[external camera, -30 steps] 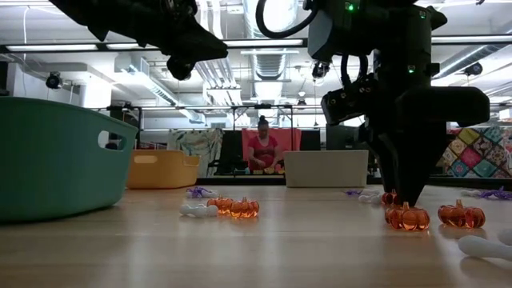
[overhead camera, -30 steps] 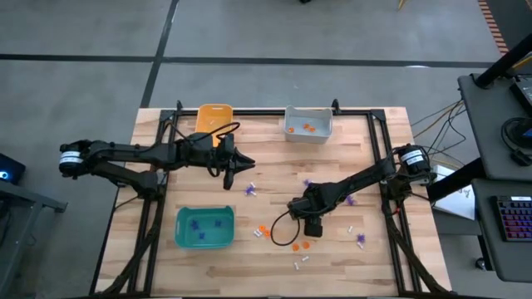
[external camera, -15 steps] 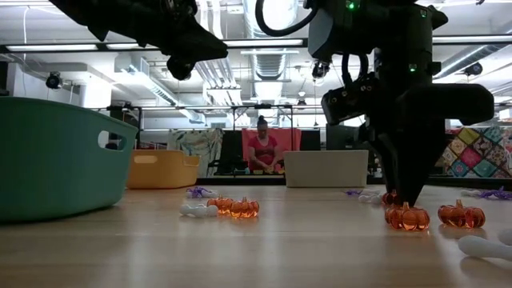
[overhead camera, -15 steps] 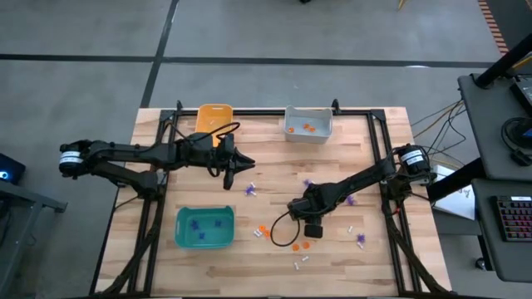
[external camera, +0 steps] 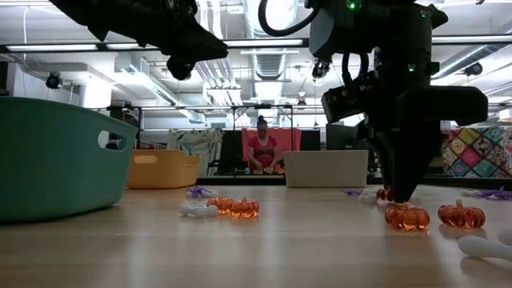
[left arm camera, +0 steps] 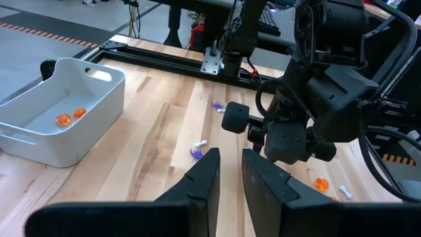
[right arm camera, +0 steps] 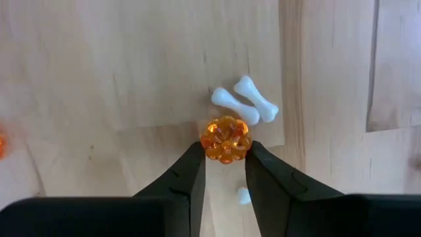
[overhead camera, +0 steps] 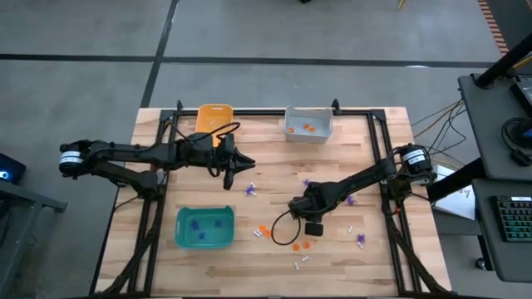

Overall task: Sort Halloween decoration
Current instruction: Put the orange pumpkin toy into the gray bin

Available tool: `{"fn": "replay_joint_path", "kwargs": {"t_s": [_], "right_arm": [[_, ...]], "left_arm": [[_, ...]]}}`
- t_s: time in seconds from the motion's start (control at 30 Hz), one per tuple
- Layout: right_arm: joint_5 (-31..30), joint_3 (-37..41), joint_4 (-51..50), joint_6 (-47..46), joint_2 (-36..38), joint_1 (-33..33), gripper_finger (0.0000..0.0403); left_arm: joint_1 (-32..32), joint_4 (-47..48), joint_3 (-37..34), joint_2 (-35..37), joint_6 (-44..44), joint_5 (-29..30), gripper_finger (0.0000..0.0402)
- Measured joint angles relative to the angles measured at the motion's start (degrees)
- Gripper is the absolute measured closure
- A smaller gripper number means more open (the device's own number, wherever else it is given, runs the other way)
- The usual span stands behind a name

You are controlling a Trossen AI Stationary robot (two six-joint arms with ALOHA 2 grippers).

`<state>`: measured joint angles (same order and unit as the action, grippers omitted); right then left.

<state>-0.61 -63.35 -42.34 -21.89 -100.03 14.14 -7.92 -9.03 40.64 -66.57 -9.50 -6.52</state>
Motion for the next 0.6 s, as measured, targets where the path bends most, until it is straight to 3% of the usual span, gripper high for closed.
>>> {"fn": "replay_joint_path", "kwargs": {"t_s": [0.6], "right_arm": [[1.0,-0.1,-1.3,0.0,1.4,0.1,0.0317]], "left_arm": [[0.0,0.0,0.0,0.0,0.0,0.0,0.0354]]}}
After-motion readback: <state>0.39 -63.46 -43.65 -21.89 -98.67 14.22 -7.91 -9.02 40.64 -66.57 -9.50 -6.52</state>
